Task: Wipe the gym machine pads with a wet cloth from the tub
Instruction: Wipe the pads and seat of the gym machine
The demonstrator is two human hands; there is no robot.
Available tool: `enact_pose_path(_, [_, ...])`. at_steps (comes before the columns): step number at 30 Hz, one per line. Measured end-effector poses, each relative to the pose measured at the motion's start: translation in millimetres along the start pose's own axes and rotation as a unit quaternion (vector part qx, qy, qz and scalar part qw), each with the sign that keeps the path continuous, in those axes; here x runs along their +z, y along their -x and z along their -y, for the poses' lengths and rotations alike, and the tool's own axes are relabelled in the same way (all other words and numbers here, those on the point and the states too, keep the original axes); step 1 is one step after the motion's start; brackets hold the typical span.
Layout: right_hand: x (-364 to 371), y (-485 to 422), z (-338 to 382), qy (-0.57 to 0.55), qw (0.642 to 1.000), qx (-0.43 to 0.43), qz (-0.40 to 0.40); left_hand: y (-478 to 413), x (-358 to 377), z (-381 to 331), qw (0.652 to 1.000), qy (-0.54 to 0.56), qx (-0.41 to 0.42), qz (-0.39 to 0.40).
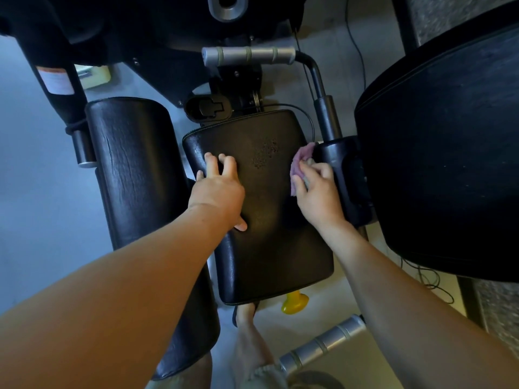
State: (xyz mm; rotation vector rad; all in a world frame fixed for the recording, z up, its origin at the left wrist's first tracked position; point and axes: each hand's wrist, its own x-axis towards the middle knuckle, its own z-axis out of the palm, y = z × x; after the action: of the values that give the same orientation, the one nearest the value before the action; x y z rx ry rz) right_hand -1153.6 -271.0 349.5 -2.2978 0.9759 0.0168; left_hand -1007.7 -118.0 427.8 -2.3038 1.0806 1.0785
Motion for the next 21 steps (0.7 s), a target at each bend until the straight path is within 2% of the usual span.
enact_pose_path(2, [1.2, -4.9, -1.1, -0.008, 1.0, 0.009, 0.003, -2.2, 3.3, 1.9, 1.0, -0.003, 0.004, -0.008])
enact_pose_path(5, [0.6, -32.4, 15.6, -0.05, 0.996, 0.069, 0.02, -4.8, 7.5, 2.7, 1.0, 0.003, -0.002, -0.011])
enact_pose_path(7, [0.2, -52.9, 28.7, -0.168, 0.978, 0.122, -0.011, -5.9, 8.4, 2.4, 1.0, 0.011, -0.006, -0.013])
enact_pose_path(9, [-2.2, -69.3, 36.6, -0.21, 0.961, 0.168, -0.058, -6.9, 9.3, 2.3, 1.0, 0.012, -0.004, -0.01])
enact_pose_path(12, [3.7, -95.4, 36.8, -0.179, 0.971, 0.141, -0.068, -8.6, 10.5, 3.0, 1.0, 0.017, -0.008, -0.005])
enact_pose_path(17, [5.6, -110.0, 38.1, -0.147, 0.976, 0.151, -0.056, -9.2, 10.7, 2.3, 1.0, -0.001, -0.009, -0.007])
enact_pose_path(21, [17.4, -59.3, 20.7, -0.026, 1.0, 0.001, -0.009, -8.5, 12.0, 2.6, 1.0, 0.013, -0.01, -0.018])
